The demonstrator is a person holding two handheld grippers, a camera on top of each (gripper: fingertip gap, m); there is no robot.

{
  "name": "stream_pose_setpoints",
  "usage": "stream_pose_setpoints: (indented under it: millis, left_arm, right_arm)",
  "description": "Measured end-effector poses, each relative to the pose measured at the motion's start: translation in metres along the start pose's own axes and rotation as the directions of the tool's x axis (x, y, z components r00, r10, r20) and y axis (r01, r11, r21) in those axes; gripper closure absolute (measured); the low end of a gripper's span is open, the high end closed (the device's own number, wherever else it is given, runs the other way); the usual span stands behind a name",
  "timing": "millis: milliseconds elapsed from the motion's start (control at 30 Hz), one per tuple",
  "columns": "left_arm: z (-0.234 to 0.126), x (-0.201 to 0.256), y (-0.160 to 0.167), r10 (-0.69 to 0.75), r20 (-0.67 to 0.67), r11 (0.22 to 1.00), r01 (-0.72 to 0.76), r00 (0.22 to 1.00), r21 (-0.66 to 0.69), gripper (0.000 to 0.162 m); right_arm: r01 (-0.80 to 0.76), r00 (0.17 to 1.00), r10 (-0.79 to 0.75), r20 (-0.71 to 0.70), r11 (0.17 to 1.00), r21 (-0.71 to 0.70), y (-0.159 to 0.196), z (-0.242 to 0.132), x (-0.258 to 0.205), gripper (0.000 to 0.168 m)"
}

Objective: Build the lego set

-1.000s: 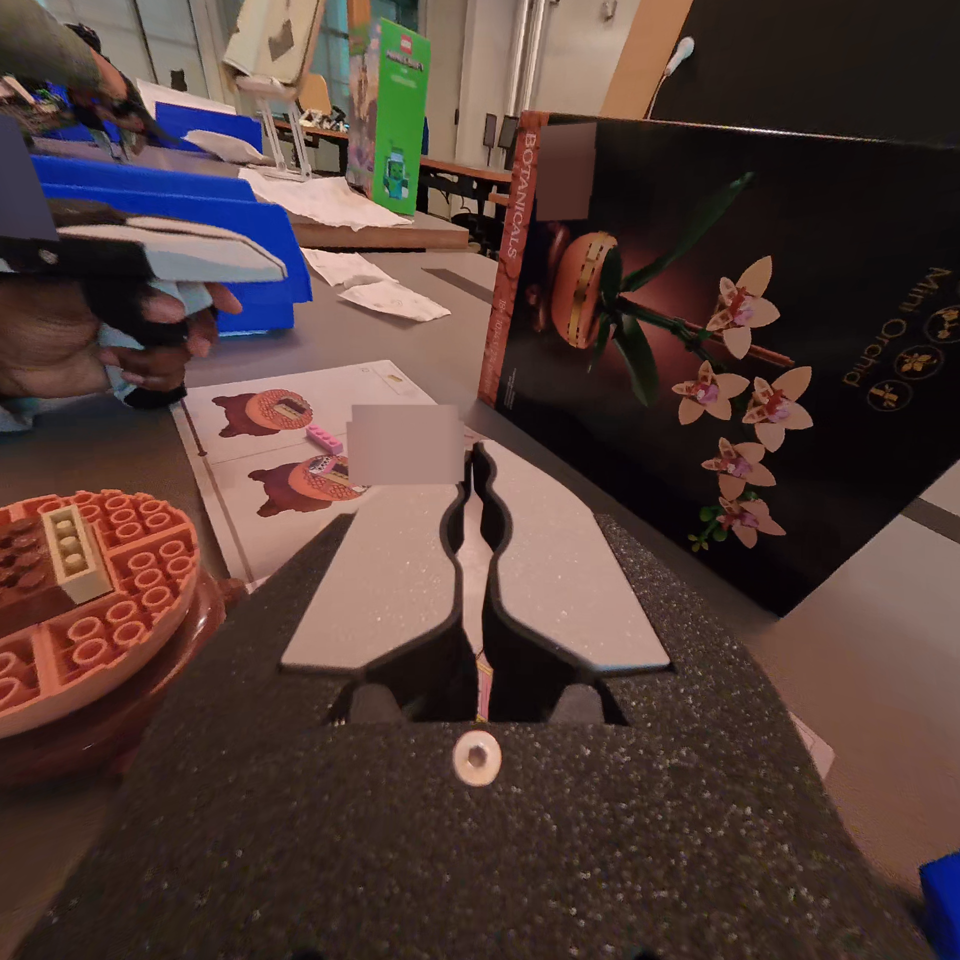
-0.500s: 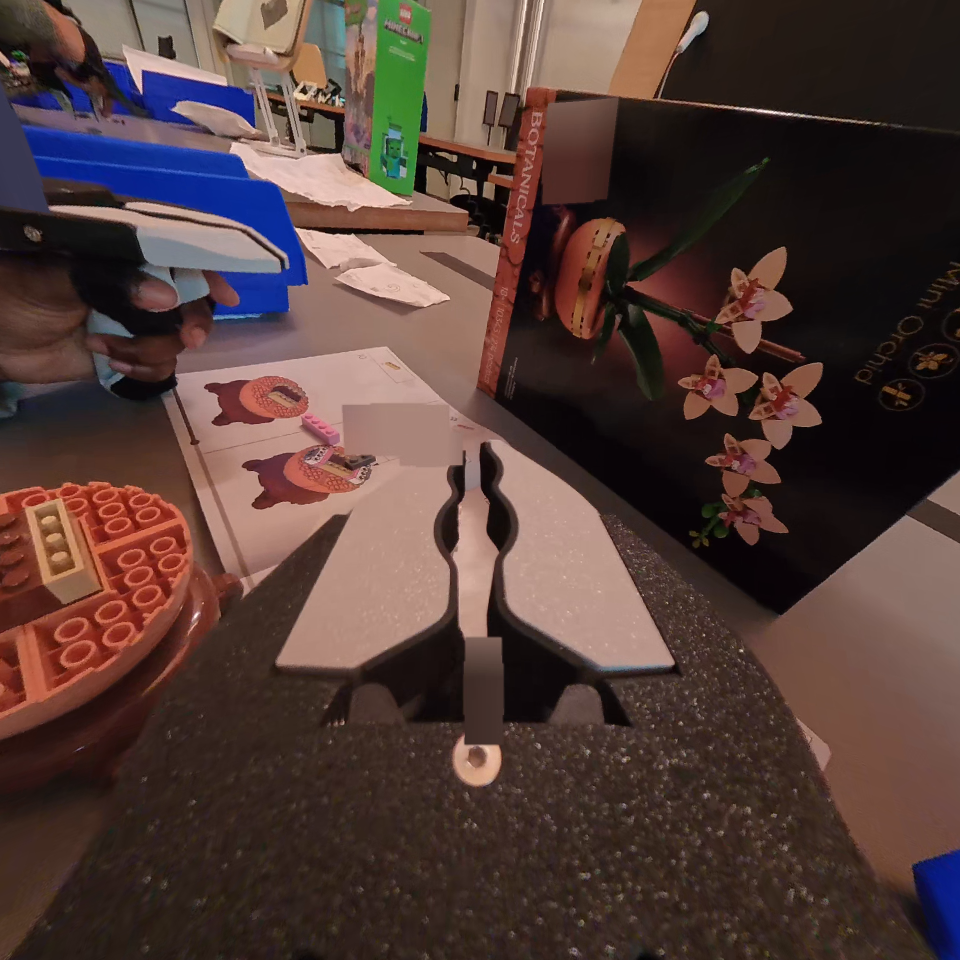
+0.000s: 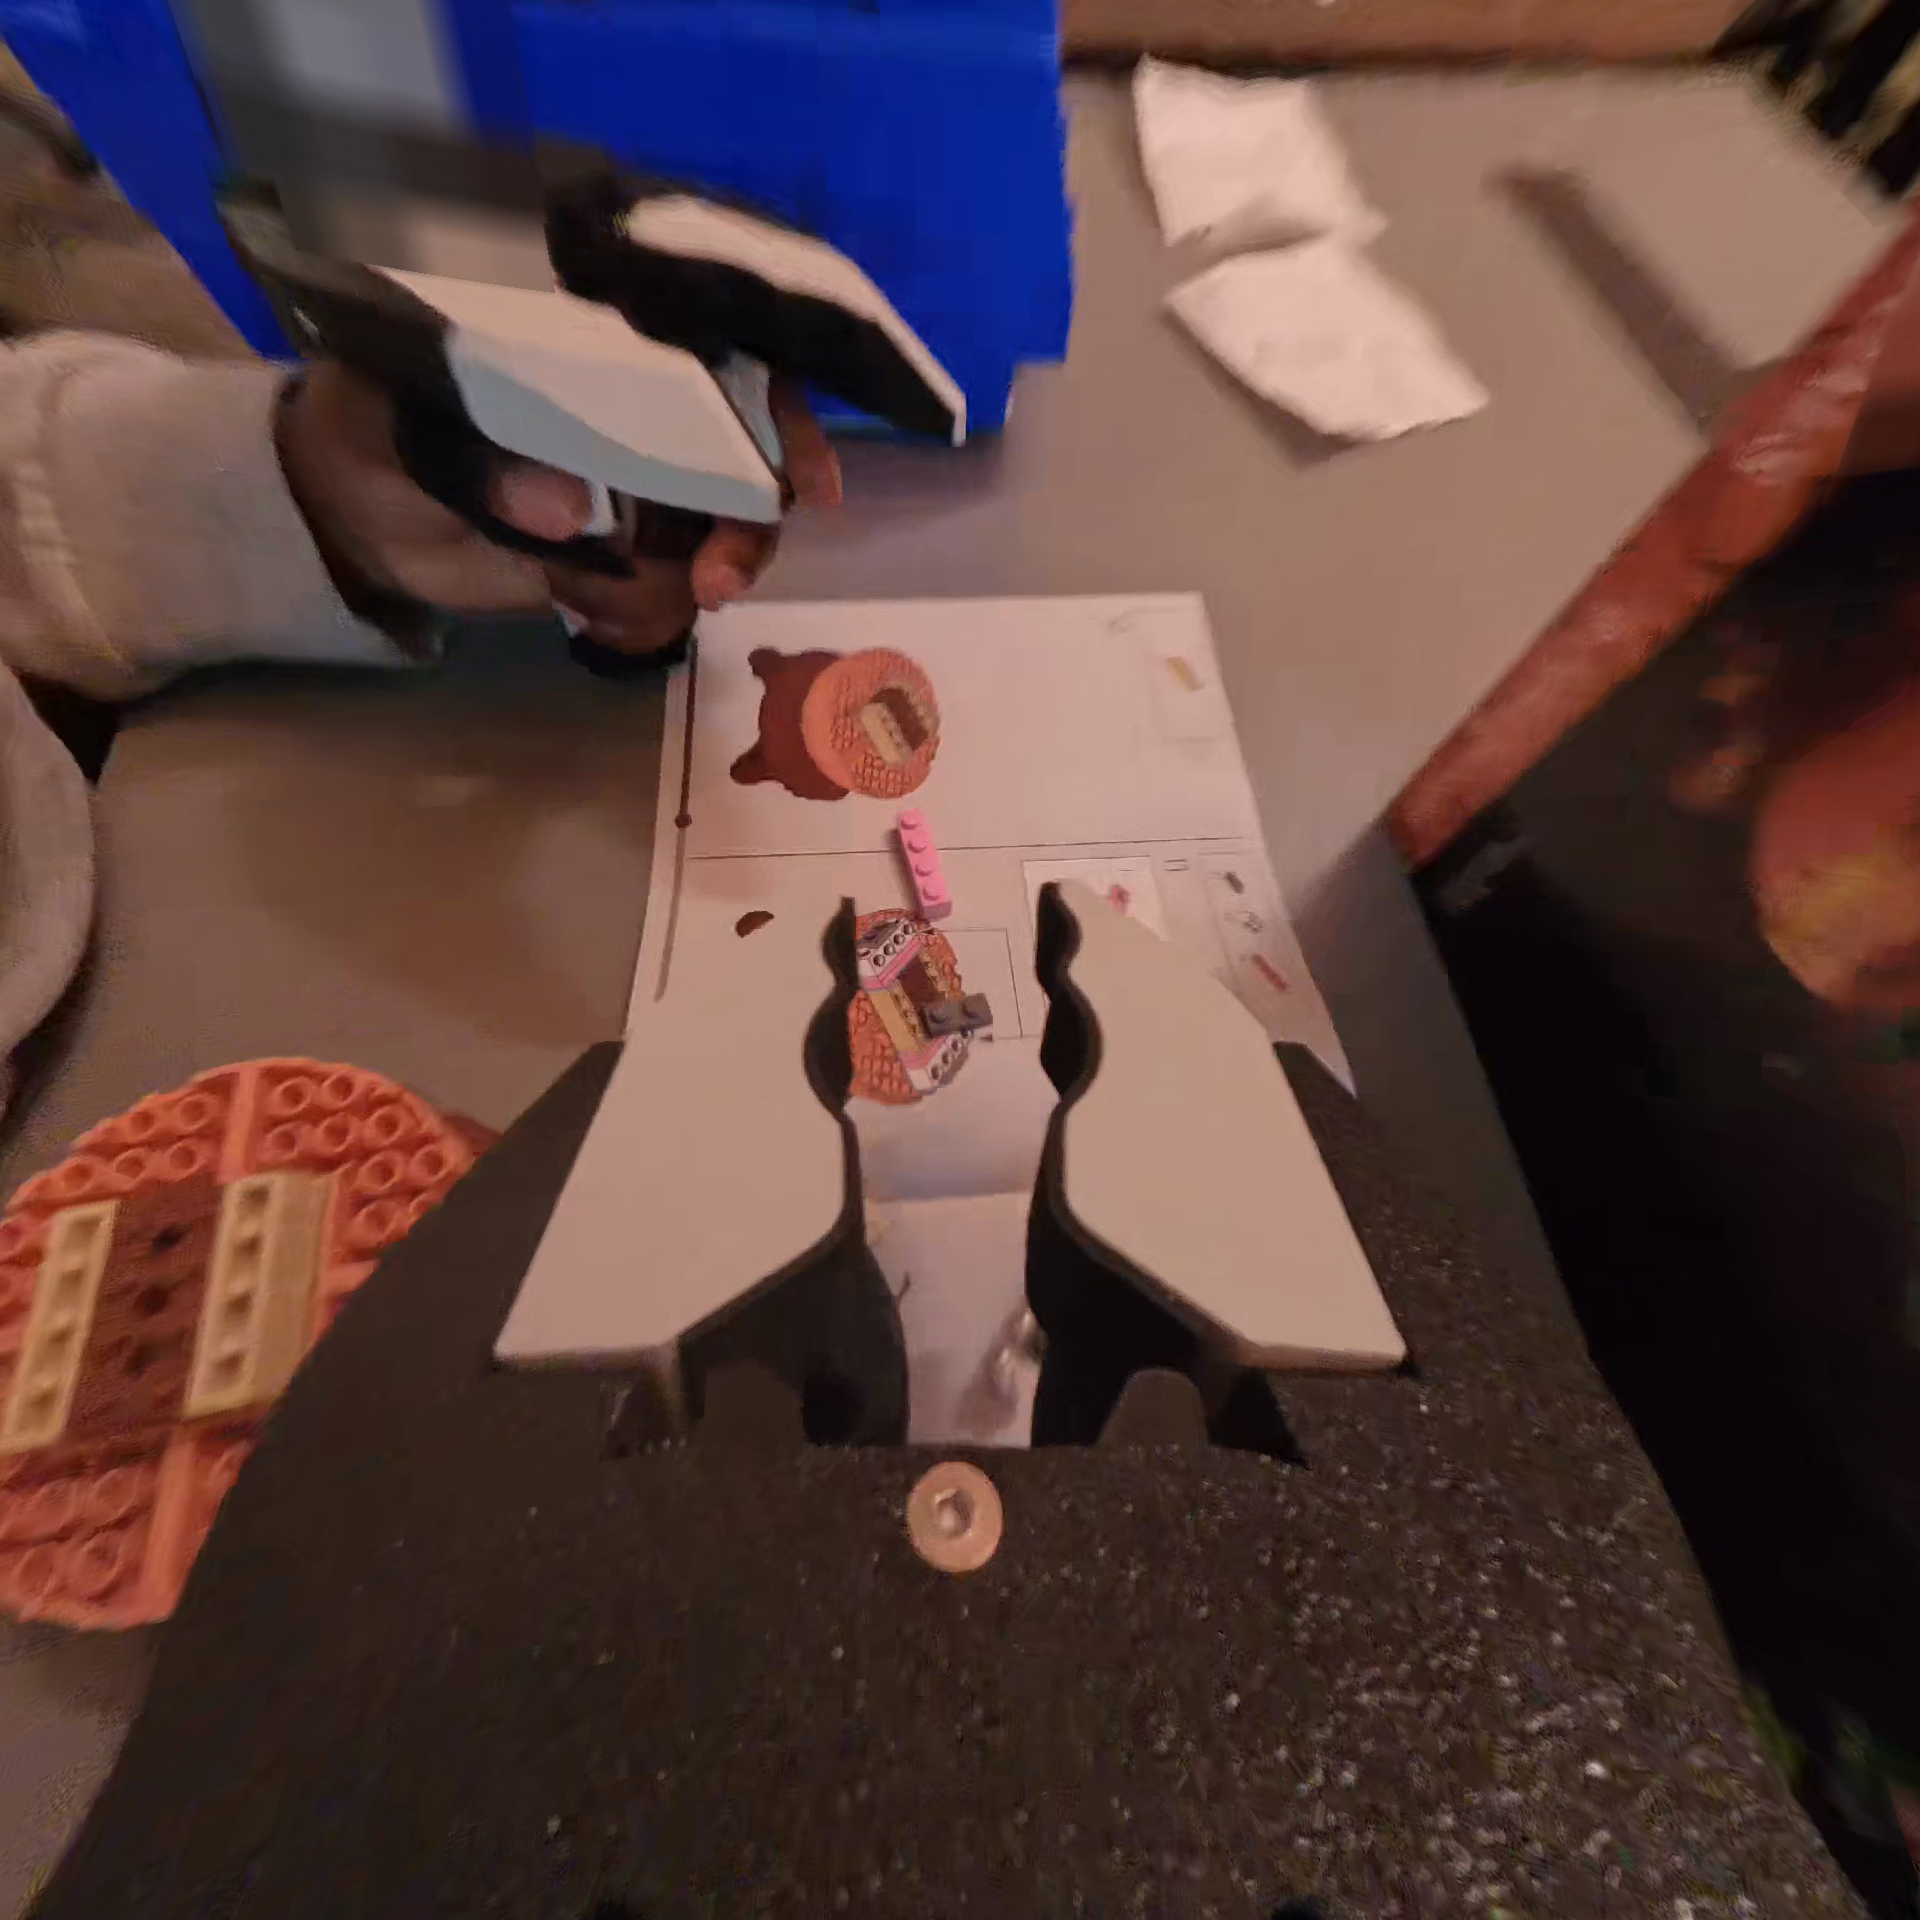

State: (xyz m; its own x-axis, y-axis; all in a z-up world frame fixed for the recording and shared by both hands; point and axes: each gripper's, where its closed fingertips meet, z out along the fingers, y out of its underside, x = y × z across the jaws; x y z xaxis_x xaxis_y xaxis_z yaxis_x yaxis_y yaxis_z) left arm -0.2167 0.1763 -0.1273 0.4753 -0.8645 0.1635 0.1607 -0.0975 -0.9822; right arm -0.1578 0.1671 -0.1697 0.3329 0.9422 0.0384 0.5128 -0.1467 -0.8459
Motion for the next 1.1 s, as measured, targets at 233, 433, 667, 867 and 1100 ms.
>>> stream_pose_setpoints:
  millis: [233,433,667,867,1100]
  left_arm:
    - [-0.008,0.008,-0.012,-0.025,-0.095,0.998,0.03,0.995,0.058,0.134]
    - [-0.004,0.013,0.003,-0.092,-0.165,0.995,0.086,0.982,-0.045,0.129]
    - [0.0,0.049,0.017,-0.1,-0.344,0.989,0.055,0.934,-0.138,0.127]
    - [0.002,0.065,0.023,0.036,-0.376,0.988,-0.09,0.926,-0.128,0.14]
    - [0.002,0.069,0.022,0.058,-0.386,0.988,-0.108,0.921,-0.109,0.155]
  right_arm:
    - [0.169,0.981,-0.12,0.154,0.917,-0.361,0.034,0.066,-0.002,0.14]
    - [0.155,0.972,-0.095,0.214,0.946,-0.284,0.018,0.05,-0.005,0.162]
    - [0.111,0.93,-0.081,0.359,0.992,-0.064,-0.035,-0.008,-0.036,0.161]
    - [0.126,0.924,-0.097,0.37,0.991,-0.054,-0.037,-0.013,-0.052,0.162]
    - [0.145,0.927,-0.104,0.36,0.986,-0.086,-0.034,-0.013,-0.054,0.161]
